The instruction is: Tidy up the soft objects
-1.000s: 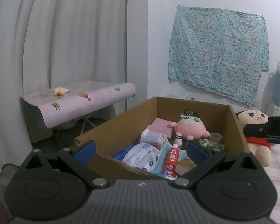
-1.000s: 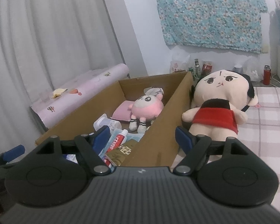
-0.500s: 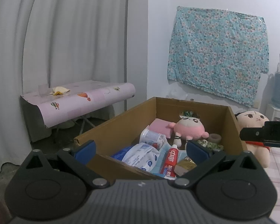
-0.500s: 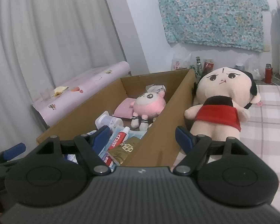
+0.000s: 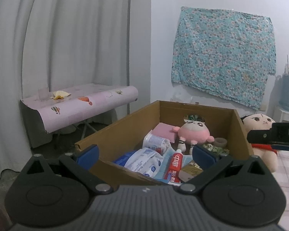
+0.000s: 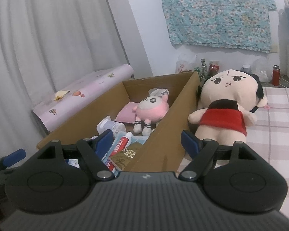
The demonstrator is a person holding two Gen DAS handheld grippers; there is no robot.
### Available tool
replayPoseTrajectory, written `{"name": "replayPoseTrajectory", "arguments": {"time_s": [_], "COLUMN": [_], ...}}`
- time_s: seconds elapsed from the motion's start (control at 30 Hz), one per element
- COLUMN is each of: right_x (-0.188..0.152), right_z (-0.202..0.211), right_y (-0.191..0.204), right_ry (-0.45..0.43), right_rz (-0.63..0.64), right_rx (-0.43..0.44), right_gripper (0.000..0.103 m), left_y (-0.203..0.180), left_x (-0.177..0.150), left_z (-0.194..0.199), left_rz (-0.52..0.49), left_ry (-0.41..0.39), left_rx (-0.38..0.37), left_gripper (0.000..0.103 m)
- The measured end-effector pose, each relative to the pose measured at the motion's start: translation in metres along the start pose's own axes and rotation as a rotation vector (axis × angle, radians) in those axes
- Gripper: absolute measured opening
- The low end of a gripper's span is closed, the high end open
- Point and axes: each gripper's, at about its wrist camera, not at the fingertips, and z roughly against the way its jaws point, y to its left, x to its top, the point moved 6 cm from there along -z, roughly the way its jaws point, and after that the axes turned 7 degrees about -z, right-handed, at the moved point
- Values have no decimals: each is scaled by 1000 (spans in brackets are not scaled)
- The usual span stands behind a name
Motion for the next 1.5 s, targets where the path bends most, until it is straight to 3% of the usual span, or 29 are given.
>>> {"name": "replayPoseTrajectory", "arguments": {"time_s": [0.53,0.83,0.93,1.07,1.5], "right_x": [6,8,11,12,11], "right_z": [4,4,6,12,7], "right_y": [0,-13,-11,-5,-4], "right_ry": [-15,-32,-31,-58,-34], "right_rz": [-3,-30,-44,5,-4], "right_rx": [6,-35,-9,-24,-9], "right_gripper": [78,79,80,80,80], "left_y": [3,5,6,4,3], "left_x": [2,3,3,0,-1], "left_z": [1,-4,-5,-11,-5], "left_rz": [6,6,14,18,3], "left_ry": [-4,-4,-17,7,-9], "left_rx": [3,18,14,10,16], "left_gripper": [103,103,103,103,103]}}
